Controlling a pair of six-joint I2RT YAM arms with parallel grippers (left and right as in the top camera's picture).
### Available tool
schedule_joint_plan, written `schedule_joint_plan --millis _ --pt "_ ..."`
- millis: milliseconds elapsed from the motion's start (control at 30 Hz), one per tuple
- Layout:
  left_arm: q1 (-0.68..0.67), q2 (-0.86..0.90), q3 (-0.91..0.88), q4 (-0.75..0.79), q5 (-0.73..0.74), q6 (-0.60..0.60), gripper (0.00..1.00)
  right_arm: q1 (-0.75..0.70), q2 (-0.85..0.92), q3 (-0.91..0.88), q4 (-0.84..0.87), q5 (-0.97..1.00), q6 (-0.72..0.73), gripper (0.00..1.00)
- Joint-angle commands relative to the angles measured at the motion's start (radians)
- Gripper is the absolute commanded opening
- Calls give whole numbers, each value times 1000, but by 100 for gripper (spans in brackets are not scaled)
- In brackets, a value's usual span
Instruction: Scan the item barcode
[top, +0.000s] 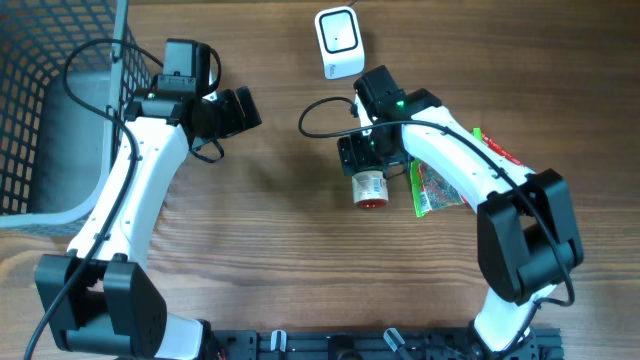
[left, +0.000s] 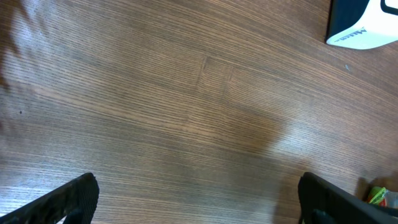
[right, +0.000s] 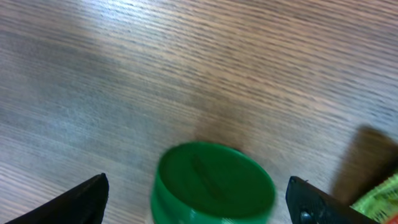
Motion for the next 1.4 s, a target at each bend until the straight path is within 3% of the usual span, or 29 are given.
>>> schedule_joint_plan --millis 0,200,267,400,667,767,833,1000,1167,1233,1300,1367 --pt "2 0 -1 2 -3 8 100 2 37 -58 72 -24 8 83" --pt "2 0 -1 2 -3 8 100 2 37 -74 80 31 9 80" --pt "2 0 -1 2 -3 8 100 2 37 -74 74 18 13 71" --pt "2 0 -1 2 -3 8 100 2 9 -48 55 20 28 66" --pt "2 0 -1 2 -3 8 100 2 -397 -36 -44 136 117 61" --pt "2 0 -1 2 -3 8 100 3 -465 -97 -20 173 142 61" --pt "2 0 -1 2 -3 8 100 5 -462 -181 52 201 133 61" --pt "2 0 -1 2 -3 8 100 20 -450 -456 415 294 135 61" --pt "2 0 -1 2 -3 8 100 30 -447 -473 435 283 132 61" --pt "2 0 -1 2 -3 8 100 45 -442 -473 436 282 133 66" --pt "2 0 -1 2 -3 8 100 46 -441 -473 436 280 143 88" --pt "2 0 -1 2 -3 8 100 44 -441 -473 436 267 140 100"
